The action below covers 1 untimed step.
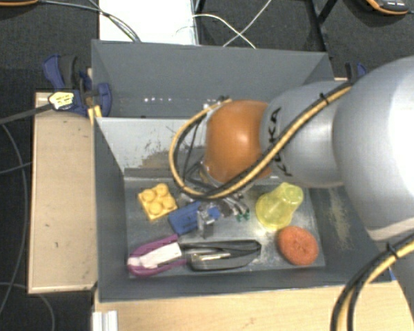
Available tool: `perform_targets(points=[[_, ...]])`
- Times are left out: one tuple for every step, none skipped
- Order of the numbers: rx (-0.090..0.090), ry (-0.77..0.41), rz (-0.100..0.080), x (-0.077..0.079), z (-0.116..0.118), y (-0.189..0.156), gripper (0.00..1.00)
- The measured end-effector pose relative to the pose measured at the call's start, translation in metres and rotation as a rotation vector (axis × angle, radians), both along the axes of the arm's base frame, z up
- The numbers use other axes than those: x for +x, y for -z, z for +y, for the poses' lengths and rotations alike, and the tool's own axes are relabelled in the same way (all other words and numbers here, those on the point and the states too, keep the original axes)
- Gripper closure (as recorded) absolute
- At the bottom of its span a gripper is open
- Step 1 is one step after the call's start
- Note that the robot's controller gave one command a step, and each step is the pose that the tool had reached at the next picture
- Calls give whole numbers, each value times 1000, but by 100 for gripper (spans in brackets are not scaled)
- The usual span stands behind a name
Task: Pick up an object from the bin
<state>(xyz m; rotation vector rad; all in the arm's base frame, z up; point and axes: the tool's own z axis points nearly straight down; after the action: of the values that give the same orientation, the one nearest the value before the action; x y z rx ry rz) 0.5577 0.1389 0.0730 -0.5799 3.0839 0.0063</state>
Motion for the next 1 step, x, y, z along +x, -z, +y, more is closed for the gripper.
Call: perform_targets(points=[[-1,1,5,-2,0,-27,100]])
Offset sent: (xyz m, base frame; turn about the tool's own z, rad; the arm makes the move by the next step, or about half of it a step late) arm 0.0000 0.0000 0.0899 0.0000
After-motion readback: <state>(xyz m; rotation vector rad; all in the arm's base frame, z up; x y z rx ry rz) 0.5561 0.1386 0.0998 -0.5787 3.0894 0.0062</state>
